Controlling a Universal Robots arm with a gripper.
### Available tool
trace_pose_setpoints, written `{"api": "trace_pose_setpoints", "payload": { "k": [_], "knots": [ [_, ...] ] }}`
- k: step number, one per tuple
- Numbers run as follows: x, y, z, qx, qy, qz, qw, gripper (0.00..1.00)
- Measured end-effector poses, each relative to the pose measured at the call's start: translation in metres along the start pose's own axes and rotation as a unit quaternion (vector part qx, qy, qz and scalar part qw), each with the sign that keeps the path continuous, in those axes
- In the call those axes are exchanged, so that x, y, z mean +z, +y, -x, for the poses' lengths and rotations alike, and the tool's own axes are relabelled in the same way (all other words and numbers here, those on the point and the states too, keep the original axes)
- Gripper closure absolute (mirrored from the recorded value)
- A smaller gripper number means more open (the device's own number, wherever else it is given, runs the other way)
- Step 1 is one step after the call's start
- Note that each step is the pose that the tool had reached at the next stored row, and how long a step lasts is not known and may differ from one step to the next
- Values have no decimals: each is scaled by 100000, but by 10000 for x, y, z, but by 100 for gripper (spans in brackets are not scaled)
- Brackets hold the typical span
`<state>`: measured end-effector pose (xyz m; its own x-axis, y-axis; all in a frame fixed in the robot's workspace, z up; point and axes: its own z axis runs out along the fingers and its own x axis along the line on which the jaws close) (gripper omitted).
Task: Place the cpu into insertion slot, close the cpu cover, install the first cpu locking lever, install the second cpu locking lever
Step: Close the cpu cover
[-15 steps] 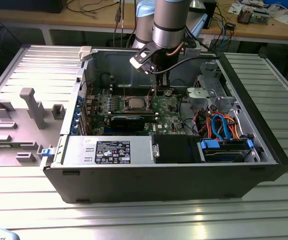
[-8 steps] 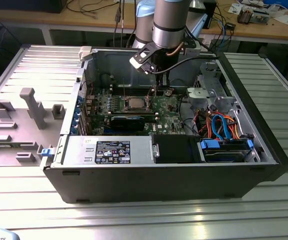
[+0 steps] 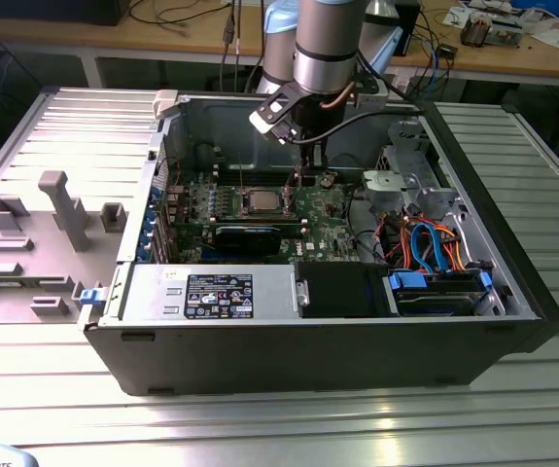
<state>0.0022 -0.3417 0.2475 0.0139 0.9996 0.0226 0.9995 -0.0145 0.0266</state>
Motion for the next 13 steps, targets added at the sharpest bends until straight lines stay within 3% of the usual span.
{"api": "trace_pose_setpoints", "payload": {
  "k": [13],
  "knots": [
    [0,-52,1,-2,26,-3,100000,89]
  ]
}}
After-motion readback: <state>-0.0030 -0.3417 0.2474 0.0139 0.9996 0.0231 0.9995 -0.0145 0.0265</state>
